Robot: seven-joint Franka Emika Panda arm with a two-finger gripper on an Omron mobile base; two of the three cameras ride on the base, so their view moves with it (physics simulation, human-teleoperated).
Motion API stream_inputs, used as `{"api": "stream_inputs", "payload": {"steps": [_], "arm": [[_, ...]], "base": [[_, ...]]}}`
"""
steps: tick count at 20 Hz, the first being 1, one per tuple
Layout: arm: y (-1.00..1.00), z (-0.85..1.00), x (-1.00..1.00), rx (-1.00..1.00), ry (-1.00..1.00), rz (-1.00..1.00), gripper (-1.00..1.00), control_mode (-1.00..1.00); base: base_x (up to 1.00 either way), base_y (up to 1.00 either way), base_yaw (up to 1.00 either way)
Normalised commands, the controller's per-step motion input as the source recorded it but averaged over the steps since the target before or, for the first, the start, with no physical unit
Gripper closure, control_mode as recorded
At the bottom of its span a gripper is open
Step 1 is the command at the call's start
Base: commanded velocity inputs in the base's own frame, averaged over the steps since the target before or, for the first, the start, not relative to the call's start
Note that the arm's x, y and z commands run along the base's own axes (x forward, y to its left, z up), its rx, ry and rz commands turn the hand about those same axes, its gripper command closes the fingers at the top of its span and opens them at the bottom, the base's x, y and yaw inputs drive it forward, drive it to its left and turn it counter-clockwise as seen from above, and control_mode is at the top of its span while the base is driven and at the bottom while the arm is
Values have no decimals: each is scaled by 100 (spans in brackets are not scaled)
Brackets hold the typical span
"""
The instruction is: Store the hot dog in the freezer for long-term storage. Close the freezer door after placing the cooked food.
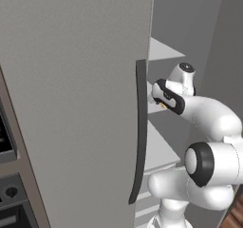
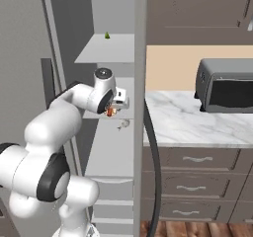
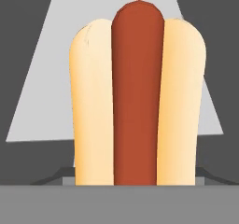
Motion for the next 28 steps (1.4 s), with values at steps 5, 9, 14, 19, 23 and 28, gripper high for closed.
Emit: {"api": "stream_inputs", "payload": {"steps": [5, 9, 14, 19, 23, 28], "arm": [[0, -16, 19, 0, 0, 0, 100, -100], [1, -7, 26, 0, 0, 0, 100, -100], [1, -6, 32, 0, 0, 0, 100, -100], [0, -10, 33, 0, 0, 0, 100, -100], [2, -8, 31, 0, 0, 0, 100, -100], [0, -3, 35, 0, 0, 0, 100, -100]], "base": [[0, 0, 0], [0, 0, 0], [0, 0, 0], [0, 0, 0], [0, 0, 0], [0, 0, 0]]}}
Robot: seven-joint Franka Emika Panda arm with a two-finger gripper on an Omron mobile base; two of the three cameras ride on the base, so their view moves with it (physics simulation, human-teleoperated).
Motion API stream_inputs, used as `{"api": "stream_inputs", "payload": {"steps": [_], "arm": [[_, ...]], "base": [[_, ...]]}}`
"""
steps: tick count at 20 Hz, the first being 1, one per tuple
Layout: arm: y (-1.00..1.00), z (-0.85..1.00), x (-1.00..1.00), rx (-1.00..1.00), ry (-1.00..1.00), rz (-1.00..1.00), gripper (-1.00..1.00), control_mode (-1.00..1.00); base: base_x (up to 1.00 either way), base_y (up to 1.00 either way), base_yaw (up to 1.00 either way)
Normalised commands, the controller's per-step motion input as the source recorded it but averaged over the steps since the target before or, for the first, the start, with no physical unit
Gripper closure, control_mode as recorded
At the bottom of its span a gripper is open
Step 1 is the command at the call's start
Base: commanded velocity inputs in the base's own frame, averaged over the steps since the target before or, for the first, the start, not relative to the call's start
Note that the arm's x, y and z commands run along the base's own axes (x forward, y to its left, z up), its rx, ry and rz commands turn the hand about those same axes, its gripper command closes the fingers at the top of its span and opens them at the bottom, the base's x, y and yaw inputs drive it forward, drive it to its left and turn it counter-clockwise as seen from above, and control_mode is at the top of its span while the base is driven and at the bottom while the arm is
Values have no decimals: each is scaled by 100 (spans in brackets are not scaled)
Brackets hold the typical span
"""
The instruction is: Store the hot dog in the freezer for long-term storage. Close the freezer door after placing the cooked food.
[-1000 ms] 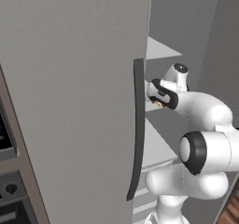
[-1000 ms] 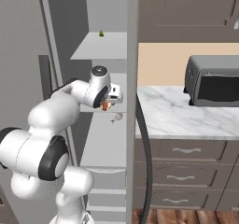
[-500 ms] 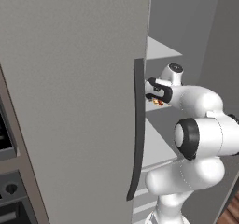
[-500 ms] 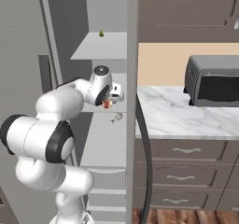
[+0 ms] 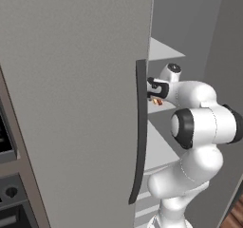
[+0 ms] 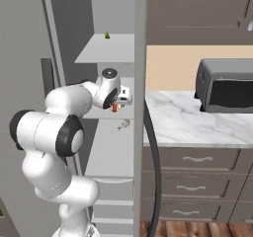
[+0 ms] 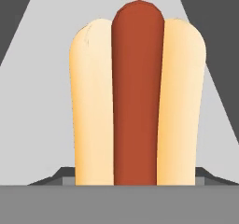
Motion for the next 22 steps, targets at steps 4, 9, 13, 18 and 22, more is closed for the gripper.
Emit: {"api": "stream_inputs", "payload": {"steps": [4, 9, 13, 18, 22], "arm": [[0, -1, 14, 0, 0, 1, -100, -100], [0, -1, 6, 0, 0, 0, -100, -100], [0, 0, 0, 0, 0, 0, -100, -100], [0, 0, 0, 0, 0, 0, -100, -100], [0, 9, -13, -1, 0, -2, -100, -100]], "base": [[0, 0, 0], [0, 0, 0], [0, 0, 0], [0, 0, 0], [0, 0, 0]]}}
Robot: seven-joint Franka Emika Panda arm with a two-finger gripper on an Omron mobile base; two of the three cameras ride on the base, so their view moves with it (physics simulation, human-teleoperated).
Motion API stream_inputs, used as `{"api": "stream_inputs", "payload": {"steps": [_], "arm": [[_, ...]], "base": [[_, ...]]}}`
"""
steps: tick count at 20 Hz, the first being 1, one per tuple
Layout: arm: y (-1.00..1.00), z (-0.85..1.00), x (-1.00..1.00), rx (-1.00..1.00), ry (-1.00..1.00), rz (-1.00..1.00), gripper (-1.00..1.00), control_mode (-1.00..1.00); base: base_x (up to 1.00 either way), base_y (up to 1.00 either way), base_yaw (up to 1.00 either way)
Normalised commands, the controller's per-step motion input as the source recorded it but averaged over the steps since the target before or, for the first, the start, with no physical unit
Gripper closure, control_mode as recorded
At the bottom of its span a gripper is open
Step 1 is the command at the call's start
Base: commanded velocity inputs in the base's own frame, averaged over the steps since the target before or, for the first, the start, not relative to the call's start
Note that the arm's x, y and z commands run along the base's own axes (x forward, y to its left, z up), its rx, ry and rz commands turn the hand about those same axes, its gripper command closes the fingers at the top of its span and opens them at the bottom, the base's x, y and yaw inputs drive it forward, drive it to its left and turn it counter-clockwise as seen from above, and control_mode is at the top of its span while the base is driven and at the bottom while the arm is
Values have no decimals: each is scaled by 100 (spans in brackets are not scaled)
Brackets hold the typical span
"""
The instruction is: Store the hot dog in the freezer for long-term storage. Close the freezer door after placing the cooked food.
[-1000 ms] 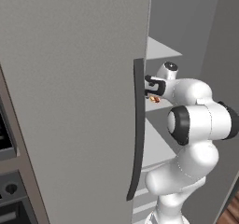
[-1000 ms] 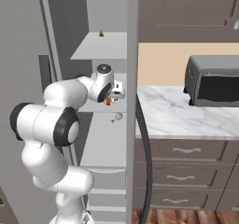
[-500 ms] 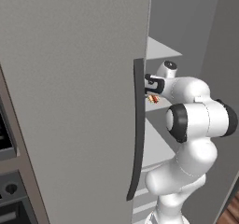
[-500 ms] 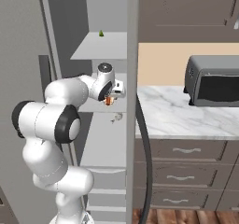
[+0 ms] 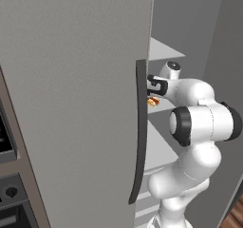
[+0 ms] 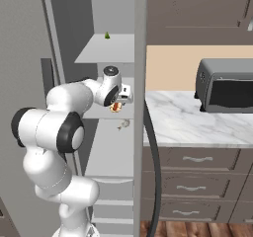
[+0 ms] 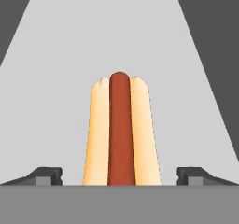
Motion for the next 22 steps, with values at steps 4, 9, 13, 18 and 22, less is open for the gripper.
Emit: {"api": "stream_inputs", "payload": {"steps": [4, 9, 13, 18, 22], "arm": [[0, 8, -74, -1, -3, -4, -100, -100], [0, 15, -100, 0, -4, -5, -100, -100], [0, 20, -100, -1, -1, -4, -100, -100], [0, 43, -98, -8, 8, -4, -100, -100], [0, 37, -99, -3, 18, -7, -100, -100]], "base": [[0, 0, 0], [0, 0, 0], [0, 0, 0], [0, 0, 0], [0, 0, 0]]}}
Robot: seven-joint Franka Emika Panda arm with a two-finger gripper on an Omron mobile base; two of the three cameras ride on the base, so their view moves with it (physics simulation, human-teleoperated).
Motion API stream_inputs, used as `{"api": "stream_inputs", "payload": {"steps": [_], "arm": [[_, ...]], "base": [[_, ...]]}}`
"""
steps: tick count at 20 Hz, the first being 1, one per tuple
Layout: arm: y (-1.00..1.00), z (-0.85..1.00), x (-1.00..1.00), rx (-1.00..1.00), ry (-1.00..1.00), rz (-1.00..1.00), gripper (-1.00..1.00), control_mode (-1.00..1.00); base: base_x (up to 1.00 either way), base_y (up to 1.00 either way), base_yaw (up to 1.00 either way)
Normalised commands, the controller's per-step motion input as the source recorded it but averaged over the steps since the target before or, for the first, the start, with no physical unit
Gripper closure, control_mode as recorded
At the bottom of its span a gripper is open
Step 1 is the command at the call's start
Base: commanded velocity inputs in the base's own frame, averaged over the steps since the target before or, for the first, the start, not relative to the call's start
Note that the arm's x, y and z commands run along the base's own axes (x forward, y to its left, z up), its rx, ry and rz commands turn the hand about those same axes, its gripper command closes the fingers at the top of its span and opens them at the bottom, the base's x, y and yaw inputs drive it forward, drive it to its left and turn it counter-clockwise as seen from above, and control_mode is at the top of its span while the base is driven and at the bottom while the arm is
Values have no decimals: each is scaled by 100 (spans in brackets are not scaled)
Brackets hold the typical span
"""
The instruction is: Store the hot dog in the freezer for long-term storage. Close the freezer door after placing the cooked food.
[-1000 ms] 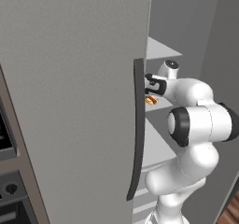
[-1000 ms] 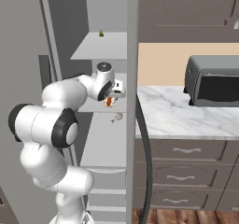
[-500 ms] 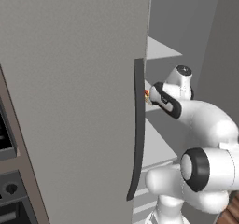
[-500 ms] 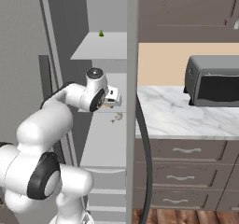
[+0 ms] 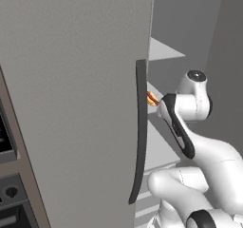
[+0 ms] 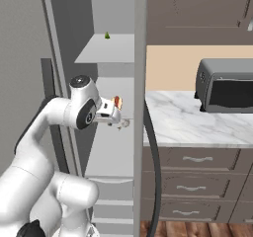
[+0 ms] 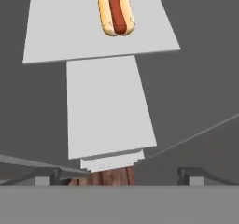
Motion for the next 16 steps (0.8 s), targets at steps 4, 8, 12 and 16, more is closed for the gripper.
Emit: {"api": "stream_inputs", "payload": {"steps": [4, 8, 12, 16], "arm": [[3, 3, -100, 0, 20, -10, -100, -100], [16, 0, -100, 0, 11, -10, -100, -100], [25, 0, -99, 0, 12, -7, -100, -100], [10, 0, -69, 5, 6, -4, -100, -100]], "base": [[0, 0, 0], [0, 0, 0], [0, 0, 0], [0, 0, 0]]}}
